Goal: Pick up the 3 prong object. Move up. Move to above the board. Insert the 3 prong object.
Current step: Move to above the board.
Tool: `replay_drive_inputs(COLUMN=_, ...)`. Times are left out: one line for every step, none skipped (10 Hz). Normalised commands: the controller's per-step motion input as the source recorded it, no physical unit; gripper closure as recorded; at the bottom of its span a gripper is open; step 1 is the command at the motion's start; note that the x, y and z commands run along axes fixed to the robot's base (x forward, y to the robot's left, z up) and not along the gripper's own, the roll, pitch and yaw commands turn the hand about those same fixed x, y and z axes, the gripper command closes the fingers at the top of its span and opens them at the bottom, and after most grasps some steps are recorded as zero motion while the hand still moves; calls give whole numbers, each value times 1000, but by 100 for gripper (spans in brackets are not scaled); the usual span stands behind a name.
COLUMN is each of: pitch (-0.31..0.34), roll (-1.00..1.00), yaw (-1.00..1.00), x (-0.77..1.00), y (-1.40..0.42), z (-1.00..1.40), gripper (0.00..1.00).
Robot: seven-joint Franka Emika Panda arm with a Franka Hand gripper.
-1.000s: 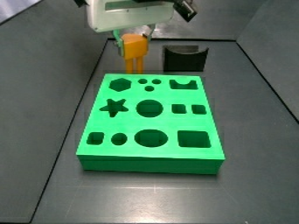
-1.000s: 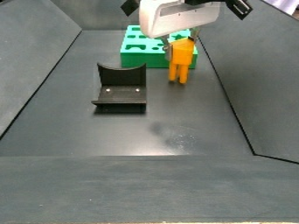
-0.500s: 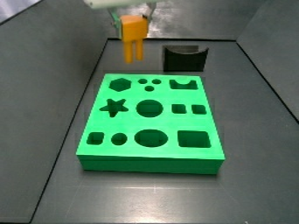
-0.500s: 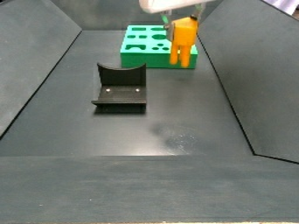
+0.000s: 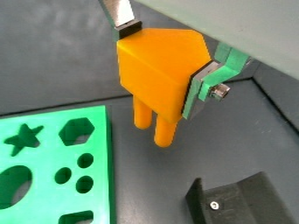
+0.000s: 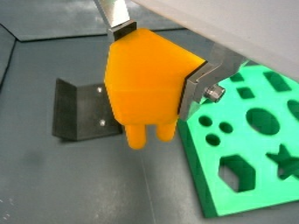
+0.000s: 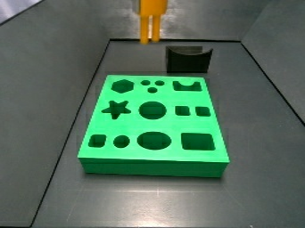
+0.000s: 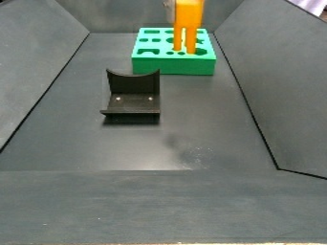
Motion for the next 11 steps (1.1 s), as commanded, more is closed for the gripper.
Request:
replay_drive_inputs(pitch=104, roll=-147, yaw=-16, x=123, y=30, z=540, gripper=100)
replay_drive_inputs(pitch=65, roll=-129, yaw=-24, x=38, y=26, z=261, gripper=100)
replay_drive_inputs(pitch=-1, roll=67, yaw=-1000, x=-4, y=-1000, z=642, gripper=100)
replay_drive_inputs(pitch=4, roll=79, yaw=-1000, x=-3, y=-1000, z=599, gripper=100)
replay_drive_inputs(pitch=10, roll=95, yaw=-1000, x=-4, y=-1000, z=617, gripper=100)
replay_drive_inputs(pitch=19, roll=73, yaw=-1000, x=9, y=-1000, z=617, gripper=100)
replay_drive_inputs(pitch=33, roll=76, yaw=-1000, x=14, y=-1000, z=628, gripper=100)
replay_drive_inputs(pitch=52, roll=71, yaw=-1000, x=22, y=-1000, z=638, gripper=100)
replay_drive_inputs(pitch=74, roll=49, yaw=-862, x=36, y=-941, z=613, gripper=100)
replay_drive_inputs(pitch=83, roll=29, yaw=-608, x=42, y=-653, z=437, gripper=100)
replay_drive_inputs(pitch=89, roll=19, yaw=-452, x=49, y=-465, z=313, gripper=100)
